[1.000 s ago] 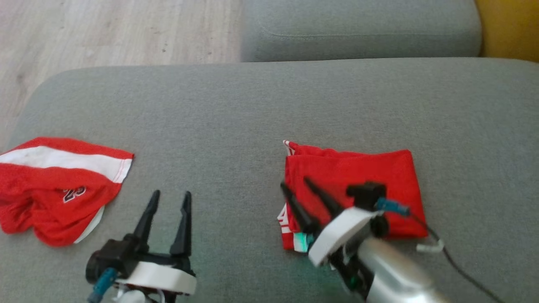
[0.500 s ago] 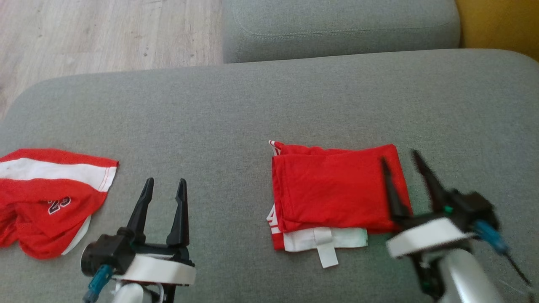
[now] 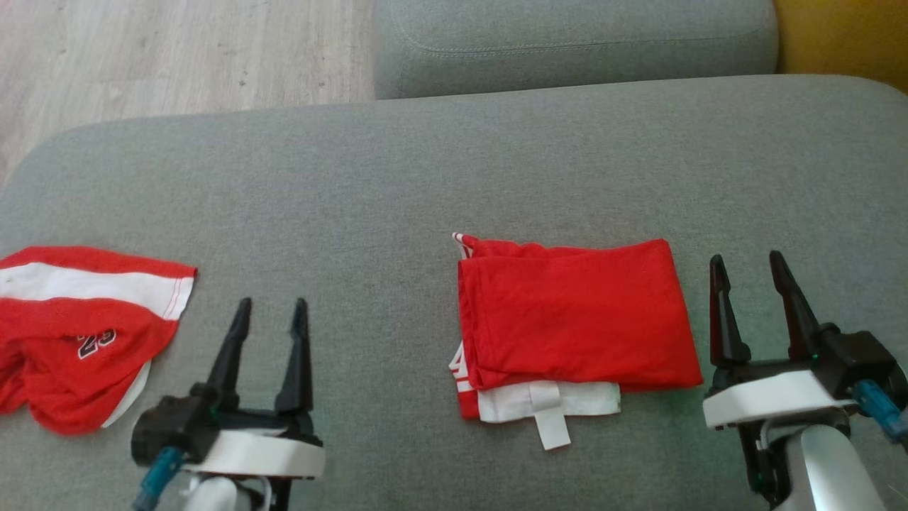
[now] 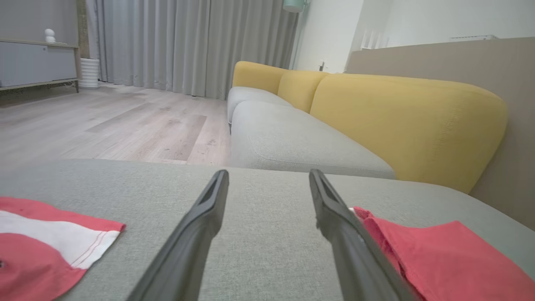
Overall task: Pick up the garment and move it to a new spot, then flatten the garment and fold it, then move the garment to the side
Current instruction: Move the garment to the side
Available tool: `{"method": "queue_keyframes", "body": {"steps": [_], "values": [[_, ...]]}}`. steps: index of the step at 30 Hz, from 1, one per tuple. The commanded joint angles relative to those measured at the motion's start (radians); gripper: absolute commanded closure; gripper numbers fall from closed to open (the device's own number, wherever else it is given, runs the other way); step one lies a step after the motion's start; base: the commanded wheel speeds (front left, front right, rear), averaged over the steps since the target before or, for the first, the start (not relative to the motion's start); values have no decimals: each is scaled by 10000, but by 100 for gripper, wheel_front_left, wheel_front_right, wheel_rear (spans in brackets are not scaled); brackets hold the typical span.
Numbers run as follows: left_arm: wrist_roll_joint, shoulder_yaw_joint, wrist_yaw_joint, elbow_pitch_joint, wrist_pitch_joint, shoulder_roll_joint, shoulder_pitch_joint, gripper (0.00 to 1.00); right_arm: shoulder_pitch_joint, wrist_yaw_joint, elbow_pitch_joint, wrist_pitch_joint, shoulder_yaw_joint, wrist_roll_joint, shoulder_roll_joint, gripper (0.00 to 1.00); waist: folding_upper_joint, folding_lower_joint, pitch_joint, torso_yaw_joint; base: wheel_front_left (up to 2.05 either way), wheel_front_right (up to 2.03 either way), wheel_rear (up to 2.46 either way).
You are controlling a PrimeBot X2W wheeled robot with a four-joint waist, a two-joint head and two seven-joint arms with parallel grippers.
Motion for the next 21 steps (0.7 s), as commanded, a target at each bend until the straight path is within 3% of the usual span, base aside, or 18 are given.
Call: {"method": "queue_keyframes", "body": {"steps": [1, 14, 21], "values": [[-73, 512, 15, -304, -53, -8, -134, 0, -33, 67, -306, -108, 159, -64, 12, 0, 0, 0, 14, 33, 0, 0, 0], [-16, 339, 15, -378, -53, -15, -219, 0, -93, 67, 76, -108, 150, 176, 26, 0, 0, 0, 209, 110, 0, 0, 0], [-33, 181, 15, -296, -53, -15, -422, 0, -660, 67, 1926, -108, 46, -197, 27, 0, 0, 0, 479, 246, 0, 0, 0]]}}
